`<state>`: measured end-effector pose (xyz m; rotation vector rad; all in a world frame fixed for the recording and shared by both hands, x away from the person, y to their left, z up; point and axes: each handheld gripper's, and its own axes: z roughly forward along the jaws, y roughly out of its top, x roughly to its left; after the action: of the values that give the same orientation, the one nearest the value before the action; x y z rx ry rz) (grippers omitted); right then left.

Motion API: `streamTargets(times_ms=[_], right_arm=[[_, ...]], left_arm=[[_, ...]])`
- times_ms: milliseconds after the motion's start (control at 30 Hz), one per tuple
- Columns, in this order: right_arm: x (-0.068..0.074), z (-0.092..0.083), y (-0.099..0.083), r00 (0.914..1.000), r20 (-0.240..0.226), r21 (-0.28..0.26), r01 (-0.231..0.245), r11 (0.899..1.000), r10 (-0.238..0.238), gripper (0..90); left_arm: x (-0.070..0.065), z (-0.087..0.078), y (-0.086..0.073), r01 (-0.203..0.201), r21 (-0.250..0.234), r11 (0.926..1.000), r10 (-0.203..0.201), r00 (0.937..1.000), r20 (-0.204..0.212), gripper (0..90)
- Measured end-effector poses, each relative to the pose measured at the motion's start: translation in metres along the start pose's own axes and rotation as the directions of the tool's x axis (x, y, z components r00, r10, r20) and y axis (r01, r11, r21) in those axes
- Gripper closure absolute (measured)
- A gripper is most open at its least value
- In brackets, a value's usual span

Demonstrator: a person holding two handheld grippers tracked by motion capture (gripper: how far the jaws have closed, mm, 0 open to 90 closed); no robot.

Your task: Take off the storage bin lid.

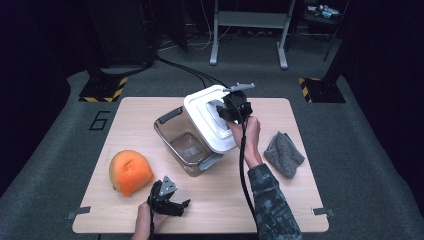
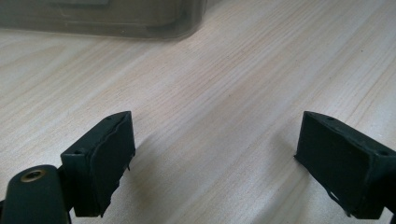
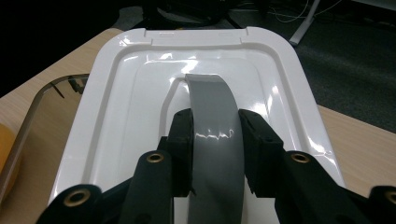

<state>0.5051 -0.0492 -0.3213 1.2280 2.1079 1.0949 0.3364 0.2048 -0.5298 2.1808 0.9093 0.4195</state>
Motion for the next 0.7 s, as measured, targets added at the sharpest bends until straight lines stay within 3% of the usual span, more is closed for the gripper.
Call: streamTargets(times_ms=[700], right_arm=[[-0.048, -0.013, -0.013, 0.9933, 0.085, -0.009, -0.077, 0.997, 0.078, 66.8]], left_arm=[[0.0, 0.0, 0.0, 0.0, -0.002, 1.0, 0.0, 1.0, 0.004, 11.0]])
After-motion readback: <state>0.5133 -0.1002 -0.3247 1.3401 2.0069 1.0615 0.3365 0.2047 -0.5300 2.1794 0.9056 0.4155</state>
